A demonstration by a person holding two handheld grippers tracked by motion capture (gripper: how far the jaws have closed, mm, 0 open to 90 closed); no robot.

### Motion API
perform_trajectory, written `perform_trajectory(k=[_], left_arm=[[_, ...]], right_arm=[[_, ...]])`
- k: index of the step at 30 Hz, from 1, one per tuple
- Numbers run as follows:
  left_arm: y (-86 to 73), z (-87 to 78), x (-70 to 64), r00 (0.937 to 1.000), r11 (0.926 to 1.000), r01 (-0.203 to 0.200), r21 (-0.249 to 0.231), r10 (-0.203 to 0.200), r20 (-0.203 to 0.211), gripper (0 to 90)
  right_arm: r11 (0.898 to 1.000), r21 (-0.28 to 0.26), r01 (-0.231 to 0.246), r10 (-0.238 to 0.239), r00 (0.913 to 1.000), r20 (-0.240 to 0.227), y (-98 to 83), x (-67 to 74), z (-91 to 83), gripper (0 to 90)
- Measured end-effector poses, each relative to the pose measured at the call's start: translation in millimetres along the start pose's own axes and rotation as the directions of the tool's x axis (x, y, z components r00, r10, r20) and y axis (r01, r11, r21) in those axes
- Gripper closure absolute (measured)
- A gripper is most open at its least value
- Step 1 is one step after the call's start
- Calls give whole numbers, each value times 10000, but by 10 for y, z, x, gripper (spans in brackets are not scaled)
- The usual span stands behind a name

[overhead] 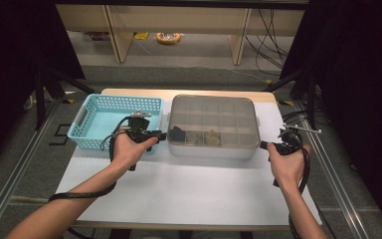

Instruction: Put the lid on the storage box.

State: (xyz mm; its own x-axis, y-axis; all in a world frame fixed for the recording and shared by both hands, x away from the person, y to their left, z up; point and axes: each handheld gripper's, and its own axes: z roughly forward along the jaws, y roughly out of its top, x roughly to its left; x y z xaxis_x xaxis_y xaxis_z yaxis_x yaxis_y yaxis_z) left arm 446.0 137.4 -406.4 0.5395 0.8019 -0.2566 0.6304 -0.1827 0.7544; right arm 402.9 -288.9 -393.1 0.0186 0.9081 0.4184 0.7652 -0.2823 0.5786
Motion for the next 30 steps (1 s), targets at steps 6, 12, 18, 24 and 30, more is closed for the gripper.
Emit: perform_trajectory(k=[6,12,18,24,30], left_arm=[[-121,-137,34,9999,9999,-9,-122,11,133,694],[-227,-245,34,9999,9984,1,-568,8,158,680],[-391,-385,81,9992,9960,-405,-797,410,40,650],[-581,-435,118,9985,9920,-549,-1138,539,-125,612],[-782,-479,155,9972,9902,-732,-1192,709,-233,573]], right_arm=[[10000,-29,-52,52,10000,-21,-80,-9,-57,896],[9997,-127,209,-210,9998,-33,-166,-52,-57,896],[9989,-55,473,-473,9989,-78,-323,-112,-57,882],[9957,-162,913,-914,9958,-88,-428,-169,-54,856],[9976,-35,697,-697,9976,-11,-537,-176,-82,817]])
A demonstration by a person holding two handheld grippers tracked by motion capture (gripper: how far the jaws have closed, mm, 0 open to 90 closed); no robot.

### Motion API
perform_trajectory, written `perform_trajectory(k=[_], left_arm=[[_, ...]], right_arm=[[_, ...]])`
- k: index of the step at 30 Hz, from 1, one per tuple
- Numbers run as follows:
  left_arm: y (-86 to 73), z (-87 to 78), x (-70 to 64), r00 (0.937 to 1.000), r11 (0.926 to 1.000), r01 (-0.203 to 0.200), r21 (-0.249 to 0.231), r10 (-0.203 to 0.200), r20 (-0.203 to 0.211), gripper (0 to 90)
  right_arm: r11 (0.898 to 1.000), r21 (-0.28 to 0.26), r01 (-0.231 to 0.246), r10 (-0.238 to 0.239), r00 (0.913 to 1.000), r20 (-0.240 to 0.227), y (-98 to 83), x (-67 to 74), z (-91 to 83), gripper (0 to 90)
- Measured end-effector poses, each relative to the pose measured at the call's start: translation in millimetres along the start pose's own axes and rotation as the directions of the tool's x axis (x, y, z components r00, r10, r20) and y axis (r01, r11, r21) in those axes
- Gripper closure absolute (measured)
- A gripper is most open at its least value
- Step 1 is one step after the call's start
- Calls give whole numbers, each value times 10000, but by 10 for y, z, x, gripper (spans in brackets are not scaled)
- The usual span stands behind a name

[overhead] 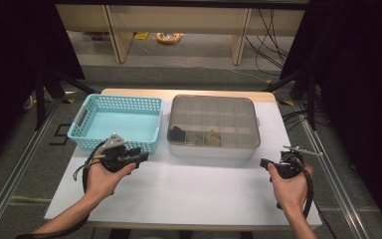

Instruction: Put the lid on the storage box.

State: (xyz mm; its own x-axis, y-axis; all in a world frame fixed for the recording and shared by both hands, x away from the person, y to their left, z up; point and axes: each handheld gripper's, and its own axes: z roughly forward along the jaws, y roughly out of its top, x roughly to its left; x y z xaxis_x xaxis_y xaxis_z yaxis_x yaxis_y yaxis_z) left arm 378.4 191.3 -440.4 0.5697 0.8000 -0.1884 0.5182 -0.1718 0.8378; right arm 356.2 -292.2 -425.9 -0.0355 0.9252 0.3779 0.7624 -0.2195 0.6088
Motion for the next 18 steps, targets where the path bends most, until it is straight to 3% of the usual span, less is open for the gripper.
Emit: perform_trajectory(k=[2,3,4,5,6,7,8,9,12,13,14,15,16,18], left_arm=[[-58,-18,6,10000,9999,-42,-127,41,-76,560],[-81,-35,10,9999,9999,-100,-120,98,-127,552],[-95,-43,11,9997,9997,-165,-161,162,-179,543],[-119,-55,19,9995,9995,-228,-234,222,-234,528],[-140,-64,30,9997,9995,-124,-281,118,-221,514],[-140,-64,30,9997,9995,-124,-281,118,-221,499],[-187,-76,50,9995,9992,-176,-350,167,-263,482],[-210,-79,53,9994,9994,-143,-307,133,-324,466],[-262,-73,66,9996,9998,-23,-203,17,-274,427],[-266,-75,71,9997,9997,10,-228,-16,-261,416],[-266,-75,71,9997,9997,10,-228,-16,-261,405],[-262,-75,70,9995,9995,-1,-302,-8,-305,392],[-260,-77,69,9995,9996,-35,-271,27,-306,383],[-270,-67,68,9998,9996,45,-290,-51,-210,363]], right_arm=[[9991,-214,354,-353,9994,61,-44,-35,22,803],[9967,-311,745,-744,9972,31,-58,-73,29,794],[9987,-322,406,-404,9992,76,-83,-49,29,784],[9986,-319,427,-425,9991,63,-96,-55,30,774],[9954,-440,848,-848,9964,28,-109,-98,37,764],[9983,-416,401,-399,9992,52,-134,-64,32,753],[9945,-540,895,-893,9960,53,-142,-107,43,739],[9975,-542,463,-462,9989,42,-165,-75,43,723],[9935,-686,913,-910,9958,70,-185,-124,52,683],[9966,-678,471,-469,9989,37,-204,-87,41,668],[9966,-678,471,-469,9989,37,-204,-87,41,668],[9926,-728,975,-954,9949,323,-215,-111,21,630],[9952,-840,502,-508,9987,-47,-234,-83,33,618],[9928,-935,749,-751,9972,7,-249,-92,55,592]])
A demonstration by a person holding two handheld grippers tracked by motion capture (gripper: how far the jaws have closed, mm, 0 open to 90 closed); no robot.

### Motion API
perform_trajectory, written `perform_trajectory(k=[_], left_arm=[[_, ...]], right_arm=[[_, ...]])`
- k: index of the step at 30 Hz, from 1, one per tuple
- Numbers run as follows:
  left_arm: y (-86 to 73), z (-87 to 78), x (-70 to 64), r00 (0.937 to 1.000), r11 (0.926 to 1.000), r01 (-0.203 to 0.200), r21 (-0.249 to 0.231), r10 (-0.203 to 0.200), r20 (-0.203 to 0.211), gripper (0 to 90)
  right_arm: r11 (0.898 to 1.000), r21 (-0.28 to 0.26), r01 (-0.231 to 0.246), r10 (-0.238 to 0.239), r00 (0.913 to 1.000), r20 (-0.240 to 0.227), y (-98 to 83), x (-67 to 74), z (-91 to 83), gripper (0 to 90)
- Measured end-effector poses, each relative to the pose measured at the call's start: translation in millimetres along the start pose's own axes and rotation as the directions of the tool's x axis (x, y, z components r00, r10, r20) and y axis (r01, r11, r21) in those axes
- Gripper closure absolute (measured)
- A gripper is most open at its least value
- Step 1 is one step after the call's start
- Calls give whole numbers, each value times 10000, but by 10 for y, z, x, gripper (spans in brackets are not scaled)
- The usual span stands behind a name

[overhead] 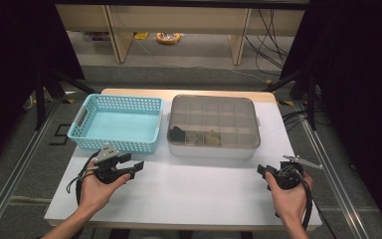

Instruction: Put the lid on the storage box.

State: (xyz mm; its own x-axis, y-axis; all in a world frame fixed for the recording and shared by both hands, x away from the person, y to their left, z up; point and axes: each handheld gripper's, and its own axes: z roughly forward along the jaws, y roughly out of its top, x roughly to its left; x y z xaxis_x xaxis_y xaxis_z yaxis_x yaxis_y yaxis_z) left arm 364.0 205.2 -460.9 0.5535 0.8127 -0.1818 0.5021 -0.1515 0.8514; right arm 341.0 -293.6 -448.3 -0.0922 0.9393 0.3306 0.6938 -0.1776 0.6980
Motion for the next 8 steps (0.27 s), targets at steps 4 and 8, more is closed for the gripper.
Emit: perform_trajectory(k=[4,8], left_arm=[[-12,25,3,10000,10000,9,65,-9,-19,322],[-20,36,18,9999,9998,132,124,-131,-85,310]], right_arm=[[9999,94,-79,80,9998,-167,-12,10,21,571],[9999,39,-107,108,9998,-191,-9,20,10,568]])
